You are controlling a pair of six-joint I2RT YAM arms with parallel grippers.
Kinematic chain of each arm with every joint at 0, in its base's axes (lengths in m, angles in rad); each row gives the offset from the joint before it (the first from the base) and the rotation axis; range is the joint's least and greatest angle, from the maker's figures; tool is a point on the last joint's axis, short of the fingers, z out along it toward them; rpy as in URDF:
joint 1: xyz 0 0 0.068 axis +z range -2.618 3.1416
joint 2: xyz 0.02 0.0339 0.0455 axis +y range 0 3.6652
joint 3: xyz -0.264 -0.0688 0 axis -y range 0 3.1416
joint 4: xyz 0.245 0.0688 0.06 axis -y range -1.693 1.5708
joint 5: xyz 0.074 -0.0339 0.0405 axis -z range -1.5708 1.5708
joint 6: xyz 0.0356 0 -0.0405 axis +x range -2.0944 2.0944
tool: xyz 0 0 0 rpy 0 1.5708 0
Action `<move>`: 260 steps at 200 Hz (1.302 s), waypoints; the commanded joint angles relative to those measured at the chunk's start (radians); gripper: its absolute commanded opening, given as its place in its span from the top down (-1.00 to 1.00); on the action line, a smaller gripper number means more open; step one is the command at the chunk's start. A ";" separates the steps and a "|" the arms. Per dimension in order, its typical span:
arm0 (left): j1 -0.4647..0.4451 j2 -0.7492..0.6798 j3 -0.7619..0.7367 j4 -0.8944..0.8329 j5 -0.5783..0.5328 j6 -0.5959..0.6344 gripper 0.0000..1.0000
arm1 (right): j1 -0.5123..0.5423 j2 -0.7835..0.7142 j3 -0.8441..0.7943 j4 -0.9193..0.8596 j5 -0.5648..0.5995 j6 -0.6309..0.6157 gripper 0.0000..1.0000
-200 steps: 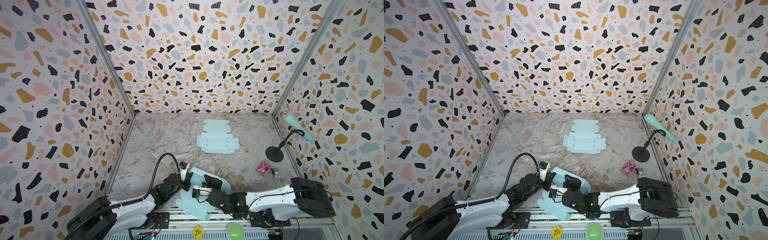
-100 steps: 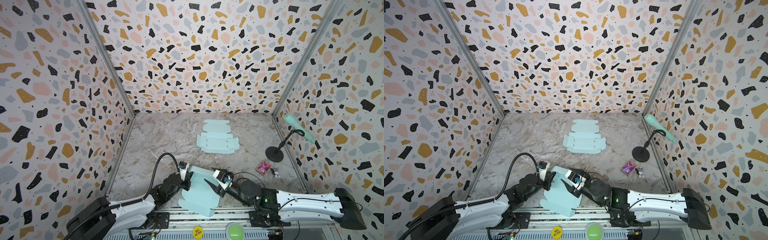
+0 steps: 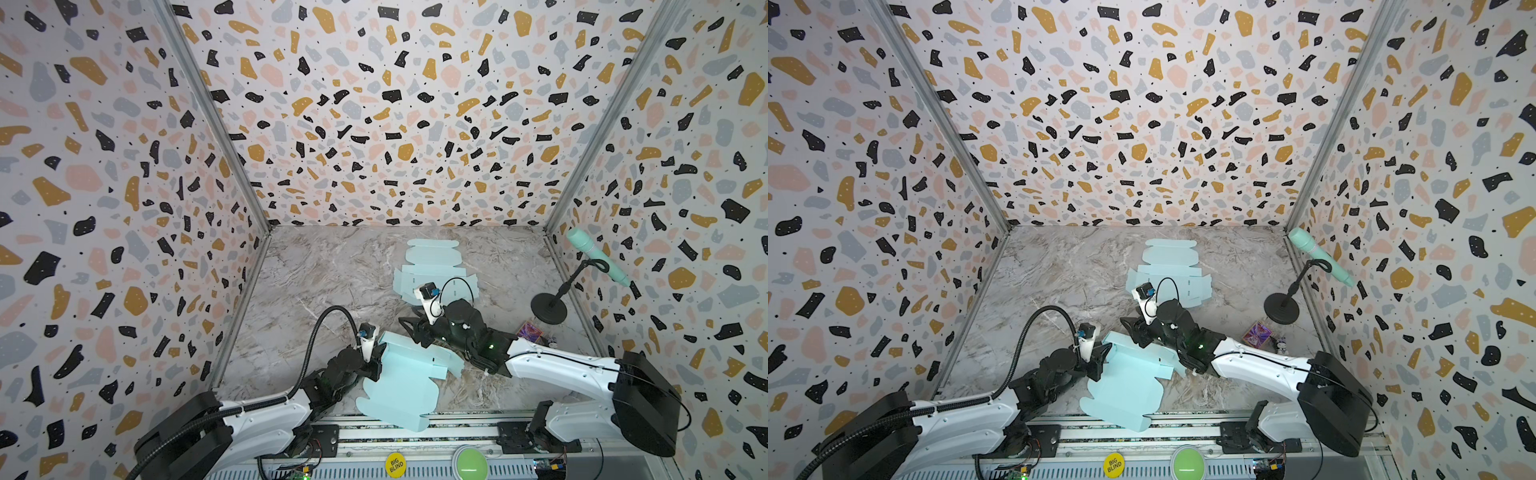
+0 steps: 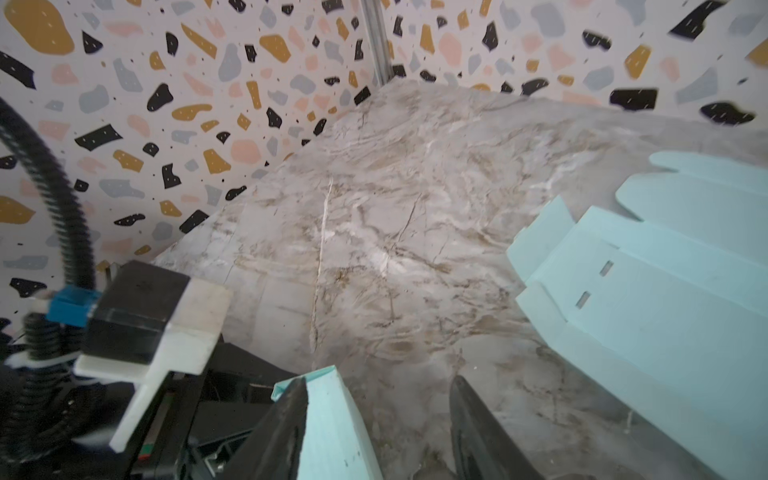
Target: Fold the paper box
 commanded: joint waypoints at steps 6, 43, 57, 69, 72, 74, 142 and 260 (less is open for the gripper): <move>-0.013 0.033 0.031 0.083 -0.019 0.028 0.67 | -0.008 0.034 0.033 0.012 -0.086 0.048 -0.09; -0.032 0.072 0.045 0.092 -0.032 0.039 0.67 | -0.008 0.109 0.052 0.010 -0.112 0.056 -0.05; -0.039 0.077 0.045 0.094 -0.041 0.043 0.67 | -0.008 0.138 0.065 -0.006 -0.116 0.053 -0.02; -0.043 0.081 0.045 0.096 -0.049 0.043 0.67 | -0.007 0.157 0.072 -0.015 -0.115 0.048 0.04; -0.044 0.082 0.045 0.096 -0.052 0.043 0.67 | -0.008 0.161 0.073 -0.016 -0.115 0.048 0.06; -0.045 0.083 0.045 0.096 -0.054 0.043 0.67 | -0.008 0.164 0.073 -0.017 -0.115 0.048 0.07; -0.060 0.122 0.041 0.121 -0.096 0.036 0.68 | 0.007 0.173 0.025 0.006 -0.143 0.057 0.31; -0.080 0.144 0.023 0.138 -0.182 0.014 0.65 | 0.050 0.189 -0.019 0.005 -0.106 0.069 0.37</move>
